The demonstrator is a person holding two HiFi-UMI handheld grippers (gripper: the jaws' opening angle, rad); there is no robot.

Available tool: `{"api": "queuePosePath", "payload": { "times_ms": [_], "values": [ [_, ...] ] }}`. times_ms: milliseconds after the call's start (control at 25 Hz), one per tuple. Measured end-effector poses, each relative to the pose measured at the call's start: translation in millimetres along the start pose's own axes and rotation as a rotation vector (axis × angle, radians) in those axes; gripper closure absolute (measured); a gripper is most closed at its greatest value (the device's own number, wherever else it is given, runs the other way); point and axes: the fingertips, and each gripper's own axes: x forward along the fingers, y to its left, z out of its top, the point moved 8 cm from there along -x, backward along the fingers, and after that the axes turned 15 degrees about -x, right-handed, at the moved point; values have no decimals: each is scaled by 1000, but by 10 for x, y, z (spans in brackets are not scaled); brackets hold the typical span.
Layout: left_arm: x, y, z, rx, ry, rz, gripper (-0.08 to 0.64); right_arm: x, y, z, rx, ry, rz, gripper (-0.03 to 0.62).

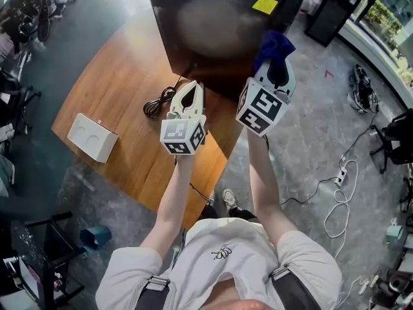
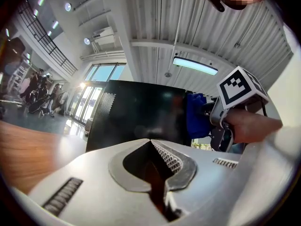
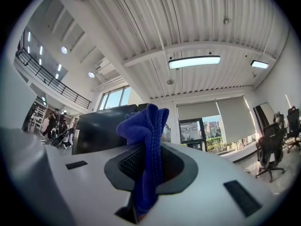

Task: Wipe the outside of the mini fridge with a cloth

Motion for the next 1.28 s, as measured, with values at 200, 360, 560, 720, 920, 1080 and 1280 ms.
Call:
{"api": "queuePosePath", "payload": {
  "times_ms": [200,360,560,720,920,1080,1280],
  "values": [
    [3,-32,-6,10,5,5,555,-46,-88,-40,27,19,-6,531],
    [-27,51,13,17,10,22,555,-190,147,84,29,-22,74,531],
    [-103,297,56,24,0,71,555,-192,709,199,68,-54,221,531],
    [-234,642,85,25,-6,119,555,-133,1234,171,104,-52,321,531],
    [-293,1062,93,61,-7,167,555,144,1916,110,103,-44,397,531],
    [-354,1411,173,56,-28,214,555,456,2523,209,105,-38,436,531],
    [-424,1749,182,66,-8,247,555,764,3119,322,54,-49,441,531]
  ]
}}
